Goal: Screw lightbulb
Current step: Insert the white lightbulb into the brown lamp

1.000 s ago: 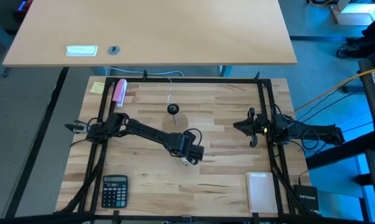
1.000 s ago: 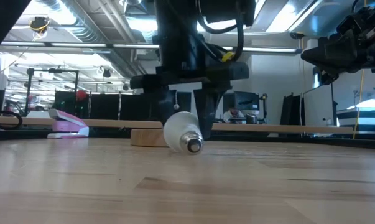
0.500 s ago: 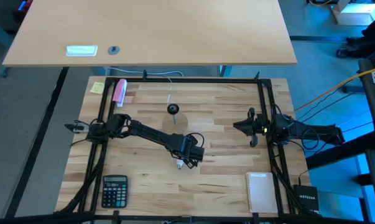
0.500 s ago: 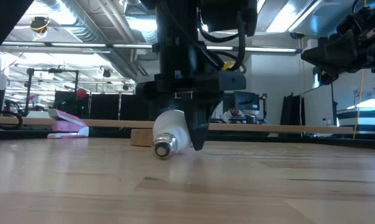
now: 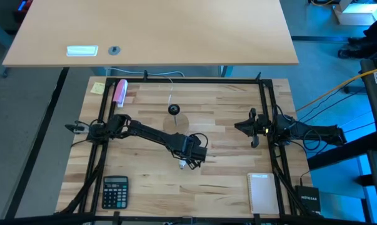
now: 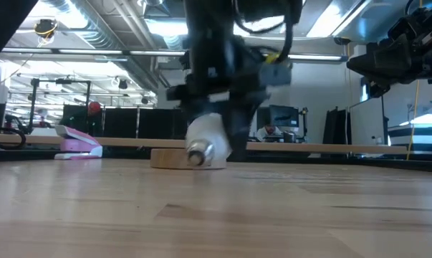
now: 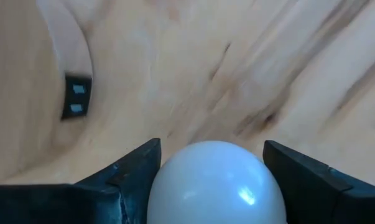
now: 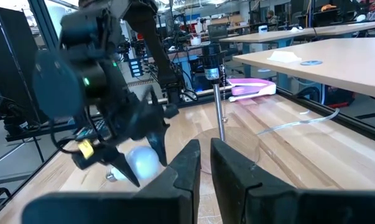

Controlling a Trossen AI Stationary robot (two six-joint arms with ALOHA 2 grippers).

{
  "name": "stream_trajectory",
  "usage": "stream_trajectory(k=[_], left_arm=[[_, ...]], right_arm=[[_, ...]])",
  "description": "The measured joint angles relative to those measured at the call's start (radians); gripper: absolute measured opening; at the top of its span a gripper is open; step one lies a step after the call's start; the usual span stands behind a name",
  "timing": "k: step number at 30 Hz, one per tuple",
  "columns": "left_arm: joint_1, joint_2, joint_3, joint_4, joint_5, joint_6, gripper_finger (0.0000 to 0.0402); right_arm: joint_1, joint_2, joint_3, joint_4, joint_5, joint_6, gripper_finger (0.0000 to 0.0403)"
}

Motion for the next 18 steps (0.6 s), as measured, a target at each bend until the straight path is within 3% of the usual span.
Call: stream_trajectory(k=[7,13,18], left_arm=[[-0.037,-0.080,0.078,0.012,-0.200,0.098,0.0255],[-0.098,-0.196,0.081,0.010,-0.454,0.194,0.0249],[-0.136,-0.291,0.082,0.006,-0.724,0.248,0.0252]], right_arm=[[0.000,0.000,0.000,0.000,0.000,0.000,0.0042],[0.000,0.000,0.000,0.000,0.000,0.000,0.0042],[0.000,0.000,0.000,-0.001,0.000,0.000,0.0042]])
